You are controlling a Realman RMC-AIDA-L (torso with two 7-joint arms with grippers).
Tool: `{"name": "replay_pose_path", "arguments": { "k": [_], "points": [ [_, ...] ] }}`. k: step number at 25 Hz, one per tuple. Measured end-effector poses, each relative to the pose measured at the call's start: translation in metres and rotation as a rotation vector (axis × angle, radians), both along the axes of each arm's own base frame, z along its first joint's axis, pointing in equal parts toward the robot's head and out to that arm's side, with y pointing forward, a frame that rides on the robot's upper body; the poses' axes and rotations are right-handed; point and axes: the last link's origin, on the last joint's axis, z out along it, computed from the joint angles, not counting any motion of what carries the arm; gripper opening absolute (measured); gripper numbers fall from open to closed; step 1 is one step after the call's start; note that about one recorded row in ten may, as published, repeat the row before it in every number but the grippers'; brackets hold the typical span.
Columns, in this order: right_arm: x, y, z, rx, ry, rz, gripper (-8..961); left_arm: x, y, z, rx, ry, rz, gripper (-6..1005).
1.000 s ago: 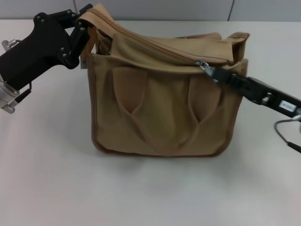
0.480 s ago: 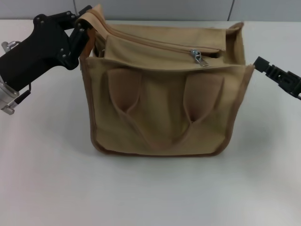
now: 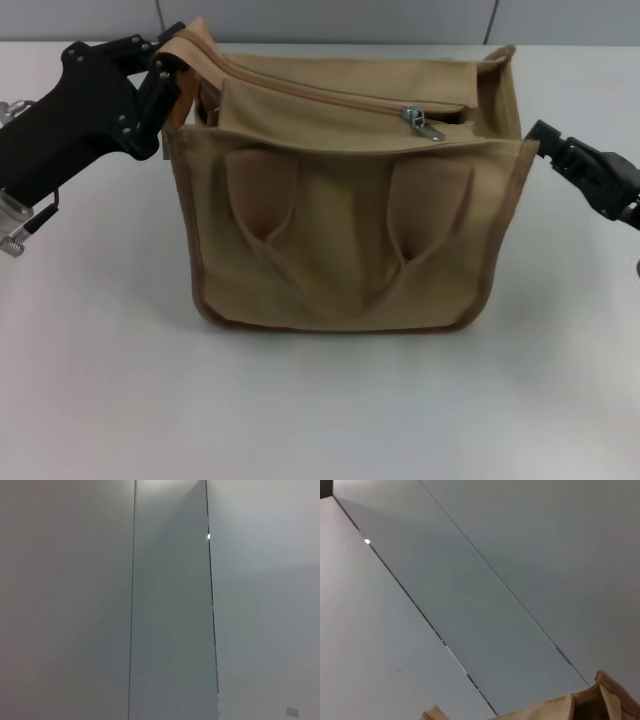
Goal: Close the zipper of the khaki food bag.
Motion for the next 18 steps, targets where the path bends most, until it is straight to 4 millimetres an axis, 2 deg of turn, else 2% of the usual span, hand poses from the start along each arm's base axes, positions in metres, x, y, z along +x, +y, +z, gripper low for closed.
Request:
{"name": "replay_pose_path", "arguments": {
  "k": [5, 10, 11, 15, 17, 18],
  "points": [
    [-0.003, 0.001, -0.002, 0.022, -0.011, 0.025, 39, -0.001, -0.003, 0.008, 0.028, -0.039, 0.000, 122],
    [-0.008, 0.003, -0.005, 0.022, -0.014, 0.046, 220, -0.008, -0.003, 0.043, 0.113, -0.121, 0.033, 148],
    [-0.008, 0.003, -0.005, 0.022, -0.014, 0.046, 223, -0.009, -0.004, 0.047, 0.119, -0.124, 0.036, 153],
    [-0.011, 0.003, -0.007, 0.035, -0.023, 0.071, 237, -0.010, -0.006, 0.052, 0.124, -0.122, 0.039, 386],
    [-0.012, 0.002, -0.008, 0.046, -0.028, 0.088, 284, -0.010, -0.006, 0.052, 0.124, -0.122, 0.039, 502],
    [-0.013, 0.001, -0.009, 0.046, -0.027, 0.090, 307, -0.018, -0.011, 0.052, 0.112, -0.046, 0.052, 560]
  ]
}}
